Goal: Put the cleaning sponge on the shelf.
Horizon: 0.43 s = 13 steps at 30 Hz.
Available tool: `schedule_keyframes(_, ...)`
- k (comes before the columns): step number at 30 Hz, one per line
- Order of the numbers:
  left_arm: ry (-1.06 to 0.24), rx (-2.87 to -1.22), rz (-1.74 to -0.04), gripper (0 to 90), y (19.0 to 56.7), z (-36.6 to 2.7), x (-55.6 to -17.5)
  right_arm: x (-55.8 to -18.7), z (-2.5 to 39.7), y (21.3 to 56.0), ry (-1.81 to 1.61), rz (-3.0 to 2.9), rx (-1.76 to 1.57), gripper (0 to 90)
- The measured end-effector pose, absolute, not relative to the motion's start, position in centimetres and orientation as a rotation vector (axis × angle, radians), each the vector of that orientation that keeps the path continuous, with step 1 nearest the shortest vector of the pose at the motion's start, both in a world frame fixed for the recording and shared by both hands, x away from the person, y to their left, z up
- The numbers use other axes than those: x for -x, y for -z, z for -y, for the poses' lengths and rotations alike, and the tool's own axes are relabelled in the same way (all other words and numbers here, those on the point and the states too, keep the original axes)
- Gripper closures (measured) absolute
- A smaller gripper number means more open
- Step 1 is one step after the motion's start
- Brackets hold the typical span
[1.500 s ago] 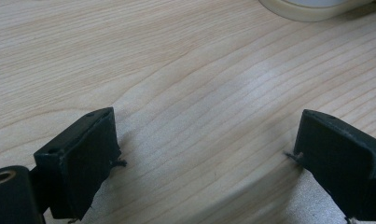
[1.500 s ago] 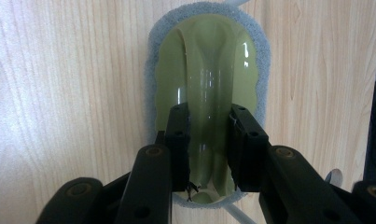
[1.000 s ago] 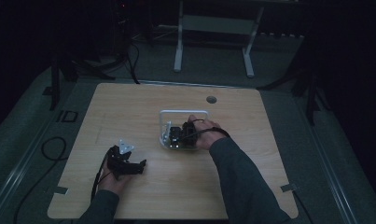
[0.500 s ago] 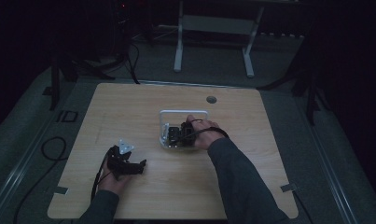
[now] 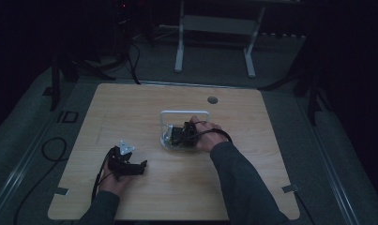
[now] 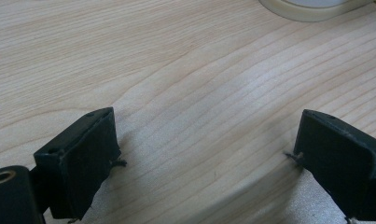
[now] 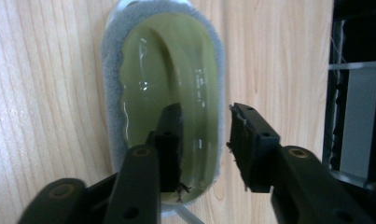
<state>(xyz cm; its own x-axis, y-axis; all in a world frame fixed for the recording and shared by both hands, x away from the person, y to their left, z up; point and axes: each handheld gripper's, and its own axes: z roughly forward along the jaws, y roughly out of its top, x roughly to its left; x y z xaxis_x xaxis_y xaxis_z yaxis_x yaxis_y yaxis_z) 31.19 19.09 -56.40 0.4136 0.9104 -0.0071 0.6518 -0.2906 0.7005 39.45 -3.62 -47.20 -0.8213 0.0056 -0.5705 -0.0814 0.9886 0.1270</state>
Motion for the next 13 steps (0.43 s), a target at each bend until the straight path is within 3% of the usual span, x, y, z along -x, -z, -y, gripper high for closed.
schedule_keyframes(4,-0.531,-2.043,-1.321,6.4,56.4,-19.1,-31.2,-39.1,4.1,46.3,-0.25,-2.533,0.028,55.6)
schedule_keyframes(13,-0.531,-2.044,-1.322,6.3,56.4,-19.1,-31.2,-37.6,5.3,45.2,-0.353,-2.535,-0.015,51.7)
